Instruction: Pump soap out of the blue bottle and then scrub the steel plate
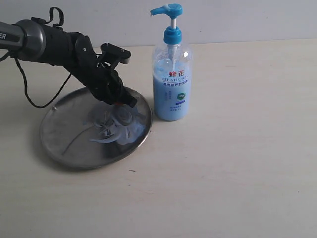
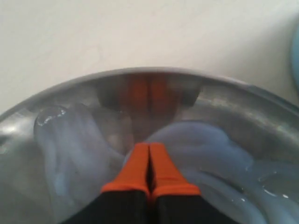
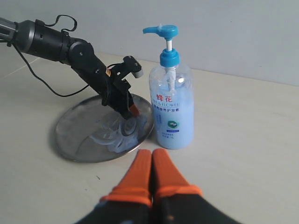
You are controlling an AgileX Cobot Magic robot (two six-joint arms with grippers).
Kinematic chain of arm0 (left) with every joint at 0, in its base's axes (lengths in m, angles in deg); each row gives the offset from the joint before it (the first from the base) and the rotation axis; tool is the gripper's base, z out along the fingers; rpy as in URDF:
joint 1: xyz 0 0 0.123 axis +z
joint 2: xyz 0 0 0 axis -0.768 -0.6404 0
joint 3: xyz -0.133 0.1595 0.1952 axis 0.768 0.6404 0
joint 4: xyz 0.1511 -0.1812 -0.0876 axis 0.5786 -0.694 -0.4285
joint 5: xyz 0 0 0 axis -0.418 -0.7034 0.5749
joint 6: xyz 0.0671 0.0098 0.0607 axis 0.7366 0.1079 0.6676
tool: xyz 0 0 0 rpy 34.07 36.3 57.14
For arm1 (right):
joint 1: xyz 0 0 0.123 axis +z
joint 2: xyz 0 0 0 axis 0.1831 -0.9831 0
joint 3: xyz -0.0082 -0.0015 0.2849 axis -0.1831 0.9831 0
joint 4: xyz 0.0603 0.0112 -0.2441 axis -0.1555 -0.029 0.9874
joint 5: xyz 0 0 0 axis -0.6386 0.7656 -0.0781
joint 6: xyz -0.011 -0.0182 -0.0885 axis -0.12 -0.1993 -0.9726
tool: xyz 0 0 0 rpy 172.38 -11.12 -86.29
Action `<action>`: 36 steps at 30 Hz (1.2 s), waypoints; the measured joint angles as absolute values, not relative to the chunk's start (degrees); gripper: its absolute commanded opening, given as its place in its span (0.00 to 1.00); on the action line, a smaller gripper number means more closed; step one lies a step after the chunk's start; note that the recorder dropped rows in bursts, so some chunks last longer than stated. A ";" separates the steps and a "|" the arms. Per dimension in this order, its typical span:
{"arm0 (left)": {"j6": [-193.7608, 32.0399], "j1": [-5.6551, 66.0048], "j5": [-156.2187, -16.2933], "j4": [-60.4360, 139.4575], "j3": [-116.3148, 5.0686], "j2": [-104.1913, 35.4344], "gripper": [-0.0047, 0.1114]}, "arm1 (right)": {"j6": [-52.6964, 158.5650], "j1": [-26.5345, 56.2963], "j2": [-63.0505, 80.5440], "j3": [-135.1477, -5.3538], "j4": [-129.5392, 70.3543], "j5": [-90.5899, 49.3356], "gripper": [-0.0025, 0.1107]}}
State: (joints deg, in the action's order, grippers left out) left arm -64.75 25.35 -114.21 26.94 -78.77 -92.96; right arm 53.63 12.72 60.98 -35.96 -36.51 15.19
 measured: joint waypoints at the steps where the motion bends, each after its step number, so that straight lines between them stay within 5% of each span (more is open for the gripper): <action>1: -64.61 25.35 -115.84 27.17 -78.87 -92.86 0.04 | 53.63 12.72 60.98 -35.96 -36.51 15.19 0.02; 12: -62.25 19.53 -126.32 27.31 -79.22 -91.80 0.04 | 53.63 12.72 60.98 -35.96 -36.51 15.19 0.02; 23: -63.46 19.25 -122.74 30.18 -79.24 -91.80 0.04 | 53.63 12.72 60.98 -35.96 -36.51 15.19 0.02; 36: -64.85 26.12 -113.81 31.17 -78.98 -92.70 0.04 | 53.63 12.72 60.98 -35.96 -36.51 15.30 0.02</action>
State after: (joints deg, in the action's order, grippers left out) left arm -64.85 26.12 -113.81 31.17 -78.98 -92.70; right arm 53.63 12.72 60.98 -35.96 -36.51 15.30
